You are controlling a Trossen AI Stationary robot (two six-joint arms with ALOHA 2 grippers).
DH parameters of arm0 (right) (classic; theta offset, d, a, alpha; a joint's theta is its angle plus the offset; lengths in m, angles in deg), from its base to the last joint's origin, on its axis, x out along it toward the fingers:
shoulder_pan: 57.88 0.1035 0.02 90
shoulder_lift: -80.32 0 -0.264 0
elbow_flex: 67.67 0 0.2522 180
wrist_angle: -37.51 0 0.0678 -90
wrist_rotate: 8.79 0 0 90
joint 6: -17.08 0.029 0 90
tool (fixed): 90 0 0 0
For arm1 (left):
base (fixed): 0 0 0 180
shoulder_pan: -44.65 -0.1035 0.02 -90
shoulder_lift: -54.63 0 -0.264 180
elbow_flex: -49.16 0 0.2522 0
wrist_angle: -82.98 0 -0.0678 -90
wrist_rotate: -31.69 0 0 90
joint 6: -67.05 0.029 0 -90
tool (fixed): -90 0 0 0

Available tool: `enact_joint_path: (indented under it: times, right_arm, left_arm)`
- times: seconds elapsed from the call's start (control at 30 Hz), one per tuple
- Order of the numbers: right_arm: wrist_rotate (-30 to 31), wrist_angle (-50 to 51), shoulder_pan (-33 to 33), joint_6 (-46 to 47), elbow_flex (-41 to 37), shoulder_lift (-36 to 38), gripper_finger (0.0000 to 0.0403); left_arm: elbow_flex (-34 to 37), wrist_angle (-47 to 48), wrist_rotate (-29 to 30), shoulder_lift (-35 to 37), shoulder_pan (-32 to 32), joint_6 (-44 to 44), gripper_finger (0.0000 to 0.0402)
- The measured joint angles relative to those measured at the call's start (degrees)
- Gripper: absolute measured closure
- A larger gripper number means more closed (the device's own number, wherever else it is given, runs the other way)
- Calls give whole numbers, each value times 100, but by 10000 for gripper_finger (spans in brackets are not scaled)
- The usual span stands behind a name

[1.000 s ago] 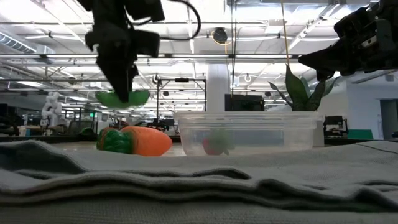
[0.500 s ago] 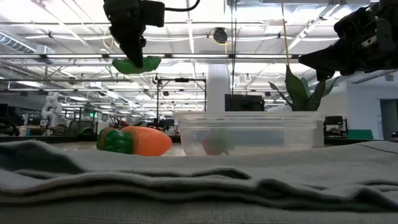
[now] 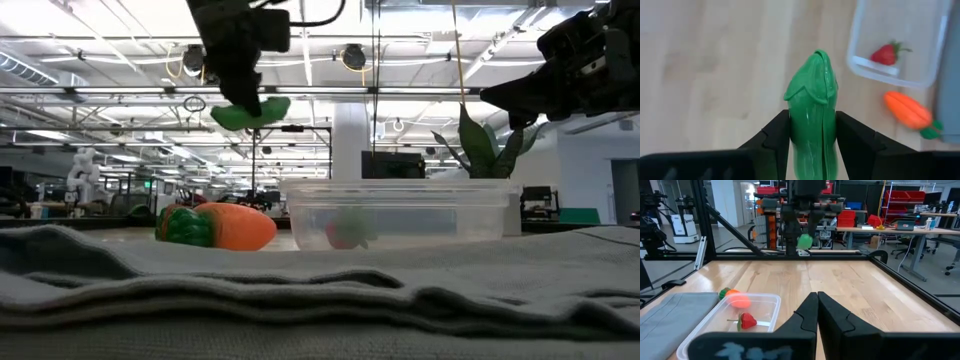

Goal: Pick and placing Produce into tupperware
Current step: Put the green peas into the transparent bin

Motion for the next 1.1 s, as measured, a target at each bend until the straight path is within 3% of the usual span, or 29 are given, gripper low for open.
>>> enact_joint_path:
  times: [0.4, 0.8, 1.1]
  right_arm:
    - [-2, -155, 0, -8, 2, 1, 403]
    - [-2, -159, 0, 34, 0, -1, 403]
    - [-2, -141, 0, 36, 0, -1, 403]
  left_arm:
    - [-1654, 135, -745, -1468, 115, 935, 268]
    - [-3337, 213, -789, -2571, 171, 1508, 268]
    - [-3436, 14, -865, -3062, 476, 2026, 268]
